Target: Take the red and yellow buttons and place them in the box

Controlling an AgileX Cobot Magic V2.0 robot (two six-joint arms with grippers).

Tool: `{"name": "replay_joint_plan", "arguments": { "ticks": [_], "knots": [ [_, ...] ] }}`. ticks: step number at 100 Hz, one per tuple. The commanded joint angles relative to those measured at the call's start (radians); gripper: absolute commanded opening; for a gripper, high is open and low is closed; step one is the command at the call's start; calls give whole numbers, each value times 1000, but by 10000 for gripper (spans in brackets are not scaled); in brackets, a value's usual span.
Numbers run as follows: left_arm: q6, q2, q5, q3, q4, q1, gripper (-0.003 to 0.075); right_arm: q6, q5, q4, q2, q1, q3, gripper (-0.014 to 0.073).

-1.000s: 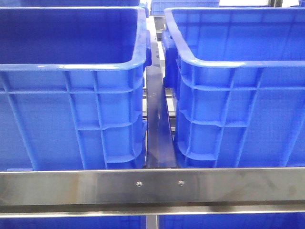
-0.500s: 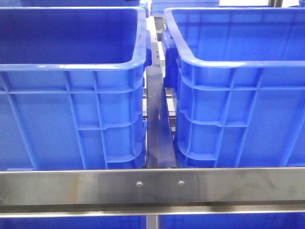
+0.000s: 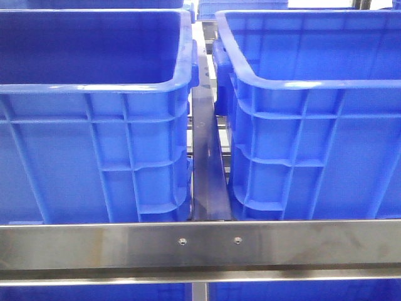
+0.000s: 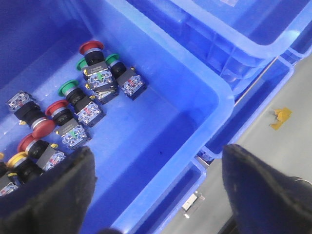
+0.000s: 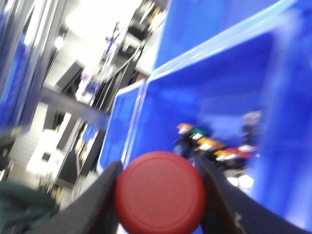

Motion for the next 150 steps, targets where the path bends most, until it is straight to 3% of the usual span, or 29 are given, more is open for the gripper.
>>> {"name": "replay_joint_plan", "arguments": {
  "ticks": [1,15,29,57,112,150],
  "knots": [
    [-2,-16,-62,-32,-4,-8,491,-18,67,59,-48,-90,11,36],
    [-2,-16,-62,-32,-4,-8,480,-18,66,67,-48,-241,89,36],
    [-2,-16,-62,-32,-4,-8,386,-18,26,79,-44,-357,135,36],
    [-2,-16,-74,-32,-4,-8,-22,-18,-128,132,38,-397,131,36],
    [-2,-16,-84,-32,-4,-8,-19,84,-91,132,315,-382,-37,36],
    [-2,-16,-82,-32,-4,-8,-19,152,-93,132,382,-336,-117,40]
  ]
}}
